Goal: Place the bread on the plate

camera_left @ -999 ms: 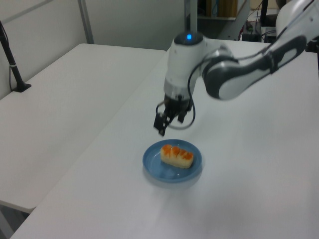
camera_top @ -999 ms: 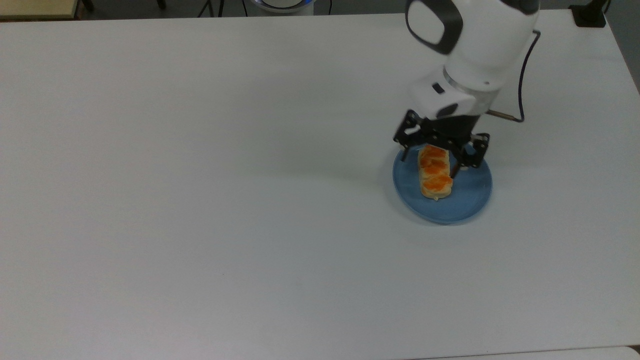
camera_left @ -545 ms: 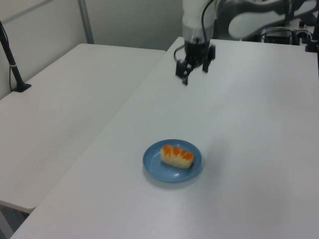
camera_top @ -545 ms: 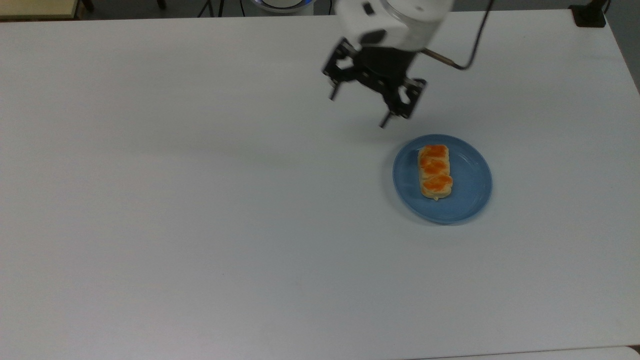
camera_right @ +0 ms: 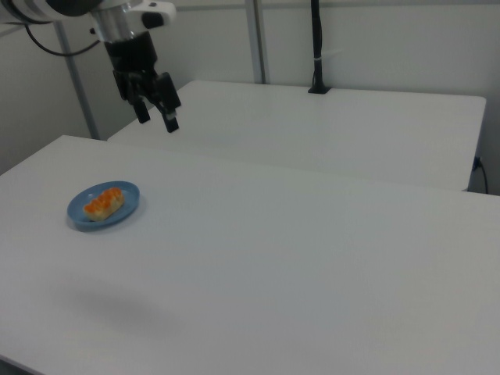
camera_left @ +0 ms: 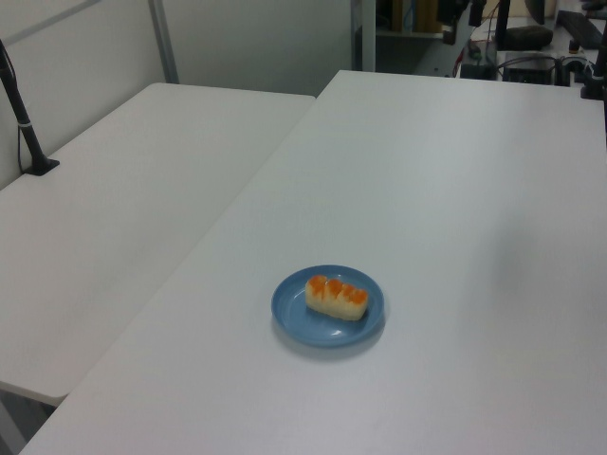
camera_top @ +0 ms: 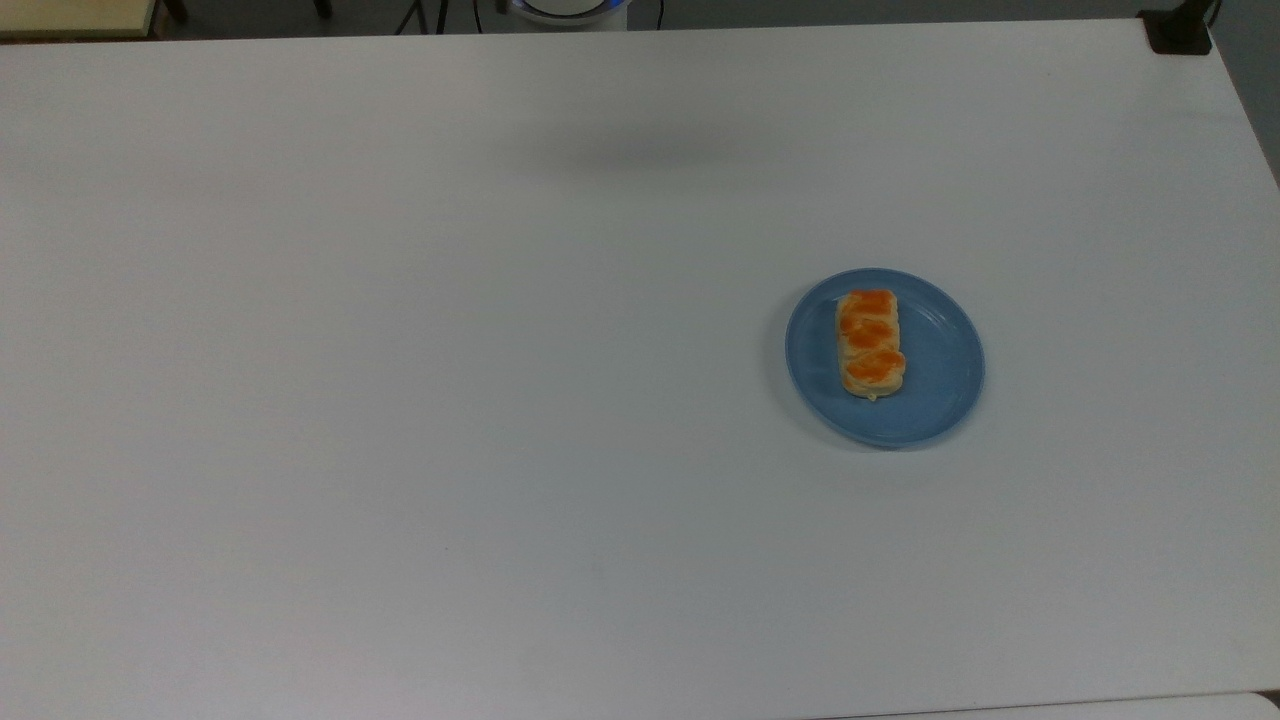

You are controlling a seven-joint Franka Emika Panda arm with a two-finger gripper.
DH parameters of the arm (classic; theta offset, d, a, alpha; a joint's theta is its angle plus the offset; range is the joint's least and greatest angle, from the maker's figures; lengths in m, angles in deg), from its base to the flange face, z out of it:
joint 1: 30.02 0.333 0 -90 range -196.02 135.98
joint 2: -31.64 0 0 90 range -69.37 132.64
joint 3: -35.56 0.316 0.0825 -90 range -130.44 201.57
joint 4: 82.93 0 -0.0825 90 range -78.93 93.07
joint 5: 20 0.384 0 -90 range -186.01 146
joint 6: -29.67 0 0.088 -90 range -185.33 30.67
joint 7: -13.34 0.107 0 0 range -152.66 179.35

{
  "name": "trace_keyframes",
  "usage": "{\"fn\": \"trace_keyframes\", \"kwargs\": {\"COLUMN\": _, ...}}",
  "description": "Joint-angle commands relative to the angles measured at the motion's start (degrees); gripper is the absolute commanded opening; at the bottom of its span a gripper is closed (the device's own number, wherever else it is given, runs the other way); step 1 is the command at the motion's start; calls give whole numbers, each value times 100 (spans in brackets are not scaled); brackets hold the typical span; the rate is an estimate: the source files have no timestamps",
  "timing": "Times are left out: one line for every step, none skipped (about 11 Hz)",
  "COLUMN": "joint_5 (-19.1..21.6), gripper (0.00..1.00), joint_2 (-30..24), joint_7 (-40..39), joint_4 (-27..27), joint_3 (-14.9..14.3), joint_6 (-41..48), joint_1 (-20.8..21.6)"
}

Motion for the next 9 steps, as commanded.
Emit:
{"fn": "trace_keyframes", "kwargs": {"joint_5": 80, "gripper": 100, "joint_2": -67, "joint_7": -999, "joint_4": 436, "joint_3": 6, "joint_6": -449, "joint_1": -292}}
{"fn": "trace_keyframes", "kwargs": {"joint_5": 54, "gripper": 100, "joint_2": -67, "joint_7": -1053, "joint_4": 454, "joint_3": -2, "joint_6": -503, "joint_1": -310}}
{"fn": "trace_keyframes", "kwargs": {"joint_5": 19, "gripper": 100, "joint_2": -59, "joint_7": -1097, "joint_4": 455, "joint_3": -2, "joint_6": -530, "joint_1": -328}}
{"fn": "trace_keyframes", "kwargs": {"joint_5": 10, "gripper": 100, "joint_2": -50, "joint_7": -1132, "joint_4": 455, "joint_3": -2, "joint_6": -669, "joint_1": -337}}
{"fn": "trace_keyframes", "kwargs": {"joint_5": 10, "gripper": 100, "joint_2": -41, "joint_7": -1219, "joint_4": 463, "joint_3": 6, "joint_6": -792, "joint_1": -415}}
{"fn": "trace_keyframes", "kwargs": {"joint_5": 27, "gripper": 100, "joint_2": -32, "joint_7": -1229, "joint_4": 463, "joint_3": 6, "joint_6": -785, "joint_1": -425}}
{"fn": "trace_keyframes", "kwargs": {"joint_5": 62, "gripper": 100, "joint_2": -32, "joint_7": -1220, "joint_4": 472, "joint_3": 6, "joint_6": -785, "joint_1": -425}}
{"fn": "trace_keyframes", "kwargs": {"joint_5": 80, "gripper": 100, "joint_2": -32, "joint_7": -1220, "joint_4": 472, "joint_3": 24, "joint_6": -750, "joint_1": -416}}
{"fn": "trace_keyframes", "kwargs": {"joint_5": 80, "gripper": 100, "joint_2": -32, "joint_7": -1220, "joint_4": 481, "joint_3": 41, "joint_6": -741, "joint_1": -416}}
